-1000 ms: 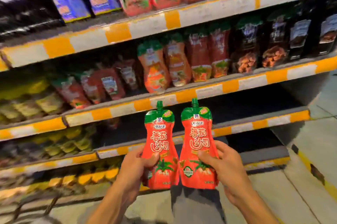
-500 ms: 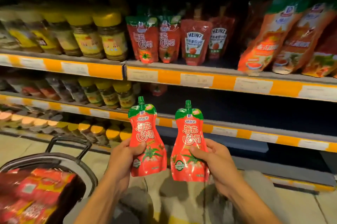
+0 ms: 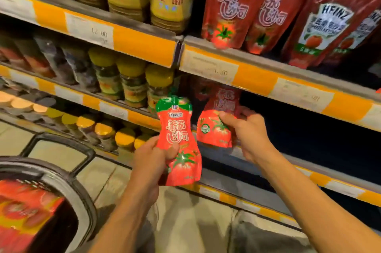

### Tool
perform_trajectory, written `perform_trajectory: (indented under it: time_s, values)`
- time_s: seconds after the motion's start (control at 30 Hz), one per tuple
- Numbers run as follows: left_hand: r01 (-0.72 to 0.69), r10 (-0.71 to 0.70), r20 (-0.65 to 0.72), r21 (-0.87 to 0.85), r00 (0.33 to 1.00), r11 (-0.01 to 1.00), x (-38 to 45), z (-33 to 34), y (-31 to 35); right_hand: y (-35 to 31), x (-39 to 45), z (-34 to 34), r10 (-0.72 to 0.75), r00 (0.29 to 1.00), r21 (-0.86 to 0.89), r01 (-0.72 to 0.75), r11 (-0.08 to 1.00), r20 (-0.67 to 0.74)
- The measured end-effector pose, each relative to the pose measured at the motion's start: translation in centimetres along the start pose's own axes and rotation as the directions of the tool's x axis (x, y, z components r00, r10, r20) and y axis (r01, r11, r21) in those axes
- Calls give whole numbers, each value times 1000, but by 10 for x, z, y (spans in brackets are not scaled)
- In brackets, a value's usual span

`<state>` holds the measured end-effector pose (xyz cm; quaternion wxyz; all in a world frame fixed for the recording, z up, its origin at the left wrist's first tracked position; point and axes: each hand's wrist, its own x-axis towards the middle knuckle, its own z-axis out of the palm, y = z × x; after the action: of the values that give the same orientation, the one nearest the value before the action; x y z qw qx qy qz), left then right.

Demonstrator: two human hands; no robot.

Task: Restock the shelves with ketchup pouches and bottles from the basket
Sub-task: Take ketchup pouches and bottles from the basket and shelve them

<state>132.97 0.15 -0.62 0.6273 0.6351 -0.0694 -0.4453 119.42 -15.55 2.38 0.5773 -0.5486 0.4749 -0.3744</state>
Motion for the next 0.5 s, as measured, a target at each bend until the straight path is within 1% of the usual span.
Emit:
perform_trajectory:
  time_s: [0.1,0.23,0.33,0.43,0.5]
  values:
    - [-31,31,-15,28,999,999,10,6,10,8,21,18,-72,997,16,72,997,-9]
    - [-57,68,-50,191,996,980,16,-3,14,23,44,33,-181,983,-1,181,983,-40]
    - [-64,79,-44,275,996,959,17,-12,17,32,55,37,-256,965,-71,252,965,-55]
    - [-67,89,-55,315,995,947,17,-17,21,44,61,31,-286,958,-129,283,951,-8]
    - [-68,93,-61,330,994,941,17,-20,23,47,61,26,-290,956,-225,294,929,52]
